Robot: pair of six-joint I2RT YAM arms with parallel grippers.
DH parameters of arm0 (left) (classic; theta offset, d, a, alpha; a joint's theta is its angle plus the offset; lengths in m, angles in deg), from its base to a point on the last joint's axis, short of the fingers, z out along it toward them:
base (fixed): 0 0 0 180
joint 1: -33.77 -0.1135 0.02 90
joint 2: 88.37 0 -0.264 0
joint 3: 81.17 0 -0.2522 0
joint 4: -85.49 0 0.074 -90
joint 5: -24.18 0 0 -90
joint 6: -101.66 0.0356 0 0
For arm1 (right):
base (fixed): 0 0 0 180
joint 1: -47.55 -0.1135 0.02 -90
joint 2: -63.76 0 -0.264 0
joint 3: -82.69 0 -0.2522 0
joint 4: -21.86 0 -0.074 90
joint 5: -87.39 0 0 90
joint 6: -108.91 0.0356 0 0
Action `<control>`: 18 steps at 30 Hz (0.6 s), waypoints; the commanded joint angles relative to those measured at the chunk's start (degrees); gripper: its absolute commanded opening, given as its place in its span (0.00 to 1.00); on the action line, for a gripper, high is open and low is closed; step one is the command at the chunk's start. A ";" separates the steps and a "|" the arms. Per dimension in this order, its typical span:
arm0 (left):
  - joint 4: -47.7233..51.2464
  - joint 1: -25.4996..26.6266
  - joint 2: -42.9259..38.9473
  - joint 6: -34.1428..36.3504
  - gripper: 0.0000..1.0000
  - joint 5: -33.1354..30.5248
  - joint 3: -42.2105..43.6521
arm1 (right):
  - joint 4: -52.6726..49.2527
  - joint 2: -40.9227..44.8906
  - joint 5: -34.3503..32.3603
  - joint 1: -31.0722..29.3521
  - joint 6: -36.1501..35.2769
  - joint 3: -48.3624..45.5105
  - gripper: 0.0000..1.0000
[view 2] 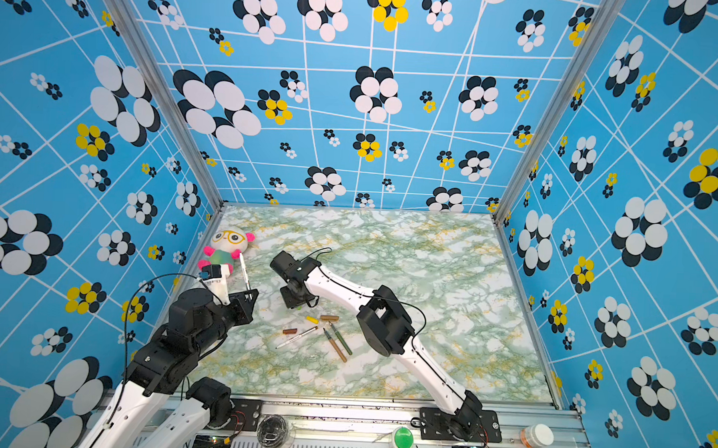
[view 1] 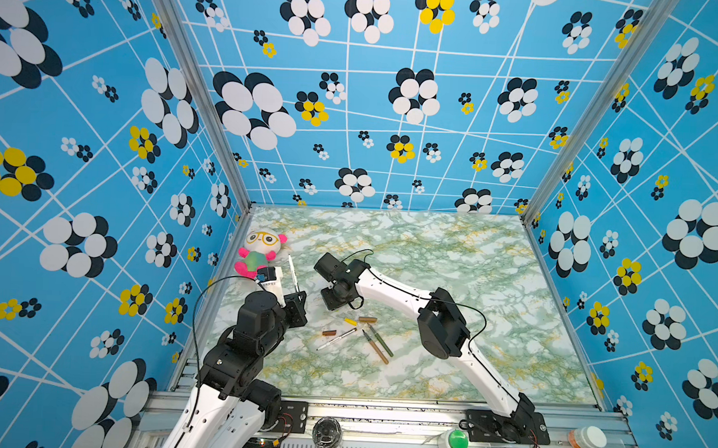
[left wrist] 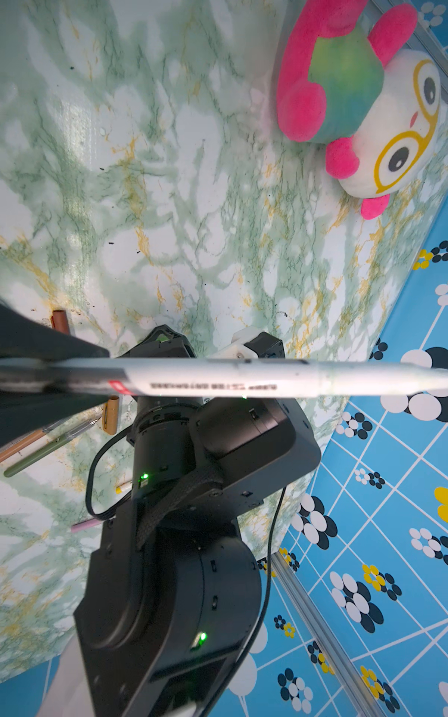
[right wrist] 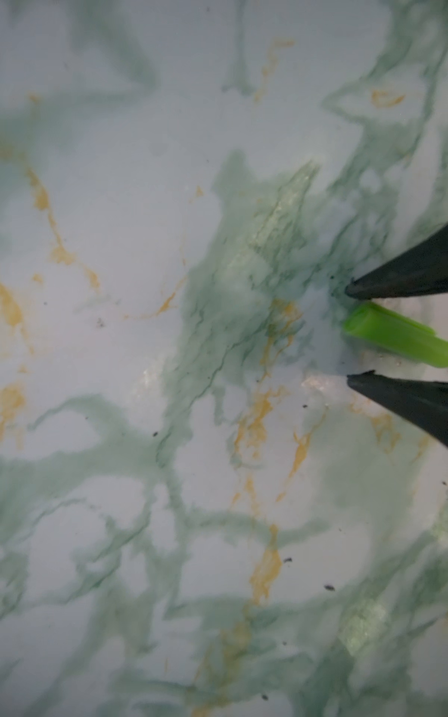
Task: Insert the pens into the pen caps
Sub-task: 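Move the right gripper to the lime cap and grasp it, then lift the lime cap with the right gripper toward the marker in the left gripper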
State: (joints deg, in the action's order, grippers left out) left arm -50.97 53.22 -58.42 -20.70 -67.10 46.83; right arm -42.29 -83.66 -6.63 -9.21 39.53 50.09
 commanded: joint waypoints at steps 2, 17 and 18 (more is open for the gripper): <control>-1.21 -0.31 0.06 -0.17 0.00 0.55 0.27 | -9.11 -4.27 -8.88 -2.08 -3.12 3.11 0.33; -0.87 -0.39 -0.17 -0.39 0.00 0.51 0.27 | -6.21 -1.45 -7.53 -1.70 1.15 -4.30 0.17; -0.76 -0.39 -0.25 -0.41 0.00 0.47 0.27 | -5.69 -1.03 -7.03 -1.48 1.48 -4.77 0.16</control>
State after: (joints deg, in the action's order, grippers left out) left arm -50.97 53.22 -58.44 -20.72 -67.10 46.83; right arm -43.21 -83.37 -15.37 -12.16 39.32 48.87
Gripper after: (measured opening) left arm 0.134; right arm 0.167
